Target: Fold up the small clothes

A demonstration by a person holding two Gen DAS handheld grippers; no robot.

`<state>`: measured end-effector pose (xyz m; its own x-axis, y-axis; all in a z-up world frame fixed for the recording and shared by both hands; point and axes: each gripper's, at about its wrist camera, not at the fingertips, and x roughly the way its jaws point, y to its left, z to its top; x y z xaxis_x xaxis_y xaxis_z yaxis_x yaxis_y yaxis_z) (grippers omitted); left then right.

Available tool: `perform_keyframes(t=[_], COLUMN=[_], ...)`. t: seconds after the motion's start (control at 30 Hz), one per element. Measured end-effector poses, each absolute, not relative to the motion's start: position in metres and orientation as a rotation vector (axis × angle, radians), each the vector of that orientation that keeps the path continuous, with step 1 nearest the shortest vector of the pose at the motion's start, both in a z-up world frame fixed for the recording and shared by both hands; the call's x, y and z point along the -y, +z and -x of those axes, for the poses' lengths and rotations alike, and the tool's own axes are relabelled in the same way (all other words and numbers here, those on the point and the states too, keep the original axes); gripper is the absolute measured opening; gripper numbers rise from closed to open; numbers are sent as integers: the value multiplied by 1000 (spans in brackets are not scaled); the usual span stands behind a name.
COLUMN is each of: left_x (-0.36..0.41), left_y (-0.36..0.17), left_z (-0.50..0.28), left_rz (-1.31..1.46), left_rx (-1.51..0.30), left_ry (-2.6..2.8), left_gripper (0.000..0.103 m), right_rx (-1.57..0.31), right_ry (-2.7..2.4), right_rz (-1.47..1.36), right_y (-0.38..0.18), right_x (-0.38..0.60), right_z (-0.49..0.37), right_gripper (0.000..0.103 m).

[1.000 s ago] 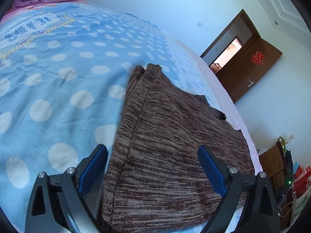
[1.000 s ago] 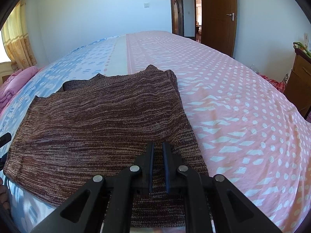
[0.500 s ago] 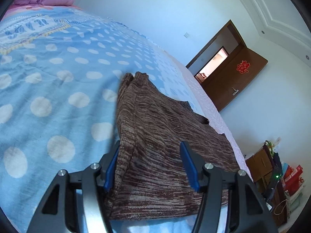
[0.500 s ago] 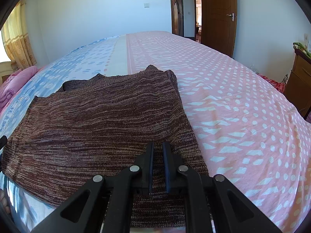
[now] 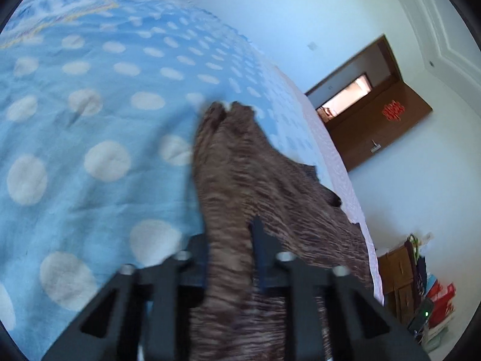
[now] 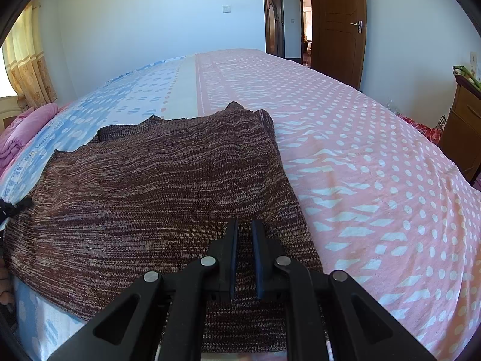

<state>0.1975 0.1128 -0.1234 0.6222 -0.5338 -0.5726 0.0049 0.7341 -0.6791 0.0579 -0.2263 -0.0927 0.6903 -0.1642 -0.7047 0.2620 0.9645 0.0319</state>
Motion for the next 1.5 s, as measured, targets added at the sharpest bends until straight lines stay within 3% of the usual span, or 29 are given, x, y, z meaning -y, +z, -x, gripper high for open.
perform_keyframes(t=[0.2, 0.5, 0.73, 0.83, 1.13, 1.27, 1.33, 1.4, 1.5], left_x=[-108, -113, -107, -96, -33, 8, 20, 25, 12], left_y=[-119, -122, -118, -109, -62, -71, -83, -90, -92], left_z=[-191, -192, -191, -190, -174, -171, -168, -166, -169], left_rz=[648, 666, 629, 547, 335, 224, 203, 177, 236], left_rx=[-833, -831, -822, -816, -697, -732, -766, -779, -783], left_ry=[-322, -333, -324, -322, -468, -525, -551, -557, -560], left_gripper=[19, 23, 30, 18, 16, 16, 16, 16, 16], right_rx=[-666, -854, -858, -853, -816, -809, -811, -817, -802], right_ry=[-152, 160, 180, 190, 202, 216, 233, 243, 278], right_rz=[-64, -91, -242, -239, -331, -361, -371, -391, -421], right_y=[-60, -94, -104, -102, -72, -65, -68, -73, -71], right_x=[178, 60, 78, 77, 129, 147, 151, 153, 158], right_z=[-52, -135, -140, -138, -120, -121, -122, -124, -130], right_gripper=[9, 9, 6, 7, 9, 10, 19, 49, 51])
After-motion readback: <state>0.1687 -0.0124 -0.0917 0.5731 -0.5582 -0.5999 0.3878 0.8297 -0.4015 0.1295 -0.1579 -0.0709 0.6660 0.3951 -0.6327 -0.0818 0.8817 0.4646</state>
